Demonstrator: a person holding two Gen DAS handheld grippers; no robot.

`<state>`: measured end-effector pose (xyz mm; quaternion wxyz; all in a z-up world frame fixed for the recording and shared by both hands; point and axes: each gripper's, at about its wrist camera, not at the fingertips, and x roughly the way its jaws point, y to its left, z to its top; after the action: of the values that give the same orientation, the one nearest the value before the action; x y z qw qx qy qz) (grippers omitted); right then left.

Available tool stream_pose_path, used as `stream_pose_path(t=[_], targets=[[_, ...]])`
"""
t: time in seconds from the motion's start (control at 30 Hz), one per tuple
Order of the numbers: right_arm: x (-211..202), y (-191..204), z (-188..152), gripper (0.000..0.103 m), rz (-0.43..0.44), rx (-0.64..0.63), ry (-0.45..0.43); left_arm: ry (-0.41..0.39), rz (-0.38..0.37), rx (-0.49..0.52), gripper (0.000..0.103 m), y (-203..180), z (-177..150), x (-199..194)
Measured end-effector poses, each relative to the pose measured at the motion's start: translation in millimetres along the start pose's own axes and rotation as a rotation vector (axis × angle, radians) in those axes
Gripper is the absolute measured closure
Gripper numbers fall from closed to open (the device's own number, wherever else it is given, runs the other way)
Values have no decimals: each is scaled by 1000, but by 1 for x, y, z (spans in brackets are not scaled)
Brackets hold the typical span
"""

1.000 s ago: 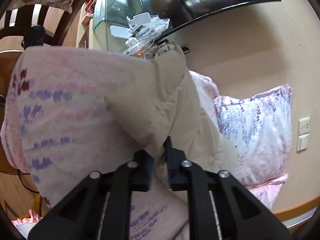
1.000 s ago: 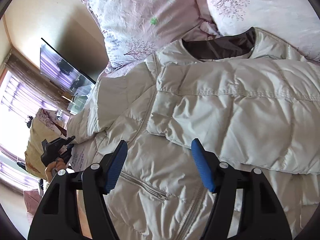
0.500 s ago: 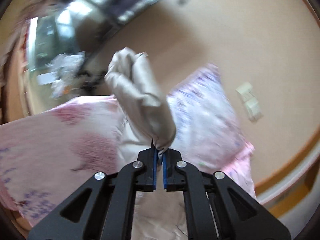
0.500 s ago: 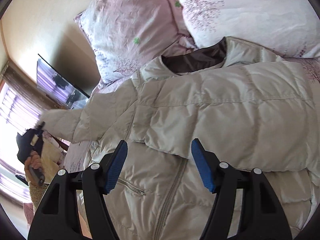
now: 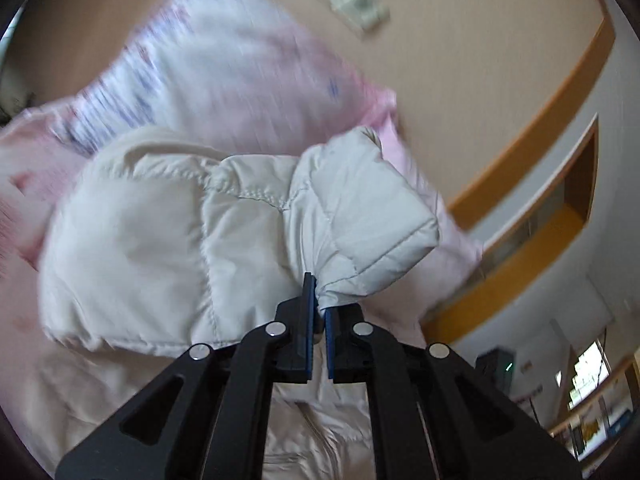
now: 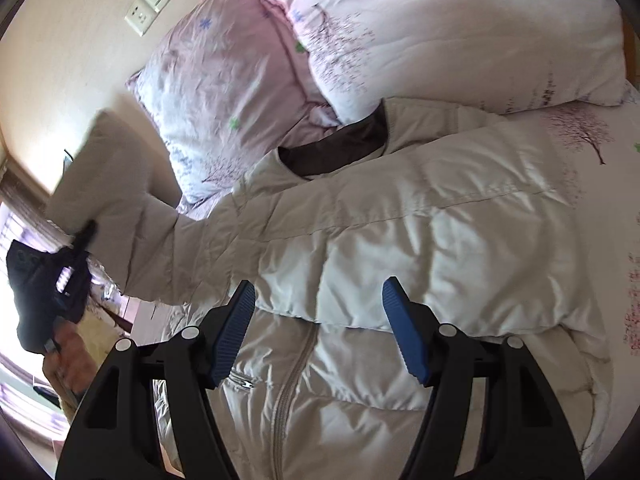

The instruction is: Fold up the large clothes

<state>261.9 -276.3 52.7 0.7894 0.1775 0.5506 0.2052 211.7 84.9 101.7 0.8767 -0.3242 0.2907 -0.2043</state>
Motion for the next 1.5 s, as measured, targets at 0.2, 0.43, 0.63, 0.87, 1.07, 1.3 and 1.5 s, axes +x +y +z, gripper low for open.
stream_pose_path(t=[0.2, 0.43, 0.63, 0.87, 1.07, 1.3, 1.5], targets=[[-6, -24, 6, 35, -29, 54, -19, 232, 19, 58, 98, -17, -51, 82], [-4, -37, 10, 35, -12, 92, -1, 363, 76, 163, 90, -30, -89, 119], [8, -30, 10, 35, 56, 118, 45, 352, 25, 117, 73, -14, -82, 103], [26, -24, 8, 35, 170, 185, 118, 213, -31, 117, 2, -11, -71, 69], [41, -22, 9, 36, 170, 225, 165, 185, -40, 88, 2, -5, -63, 49], [75, -20, 3, 50, 124, 213, 250, 86, 89, 115, 2, 34, -66, -25], [53, 6, 17, 88, 151, 90, 98, 67, 296, 99, 2, 84, -68, -75]])
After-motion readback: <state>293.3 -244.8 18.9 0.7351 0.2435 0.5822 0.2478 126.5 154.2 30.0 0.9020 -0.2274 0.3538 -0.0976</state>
